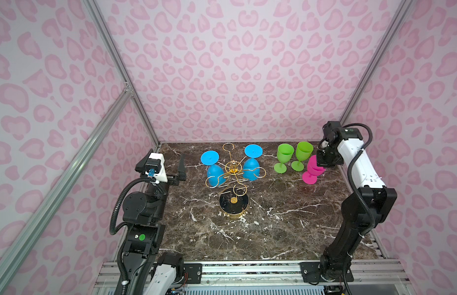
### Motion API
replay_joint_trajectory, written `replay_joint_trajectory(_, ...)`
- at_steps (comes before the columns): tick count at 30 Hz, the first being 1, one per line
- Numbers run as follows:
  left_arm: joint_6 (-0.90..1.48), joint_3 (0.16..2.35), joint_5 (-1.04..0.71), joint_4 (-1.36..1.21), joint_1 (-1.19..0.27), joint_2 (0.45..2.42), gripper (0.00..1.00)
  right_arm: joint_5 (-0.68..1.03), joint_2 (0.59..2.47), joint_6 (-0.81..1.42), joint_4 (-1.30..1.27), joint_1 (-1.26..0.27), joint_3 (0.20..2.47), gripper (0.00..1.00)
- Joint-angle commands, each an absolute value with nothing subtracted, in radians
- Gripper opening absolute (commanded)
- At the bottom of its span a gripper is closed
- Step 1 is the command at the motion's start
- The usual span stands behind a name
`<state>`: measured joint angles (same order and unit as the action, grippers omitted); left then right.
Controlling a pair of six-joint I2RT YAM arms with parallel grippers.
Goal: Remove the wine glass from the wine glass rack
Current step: 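Set the pink glass upright beside the green glasses and open the right gripper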
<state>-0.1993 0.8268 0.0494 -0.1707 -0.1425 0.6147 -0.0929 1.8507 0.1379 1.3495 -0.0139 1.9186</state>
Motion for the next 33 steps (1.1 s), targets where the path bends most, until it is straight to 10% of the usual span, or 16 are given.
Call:
replay_joint_trajectory(1,-0.201,0.837,0.06,-0.196,-0.143,0.617,0.97,-0.098,1.83,0.177,1.342,-0.083,1.884,0.0)
replay_joint_trajectory(33,-0.162,0.857,0.089,-0.157,-0.143,0.624,0.97,-0.068,2.226,0.246,1.44,-0.371,2.292,0.0)
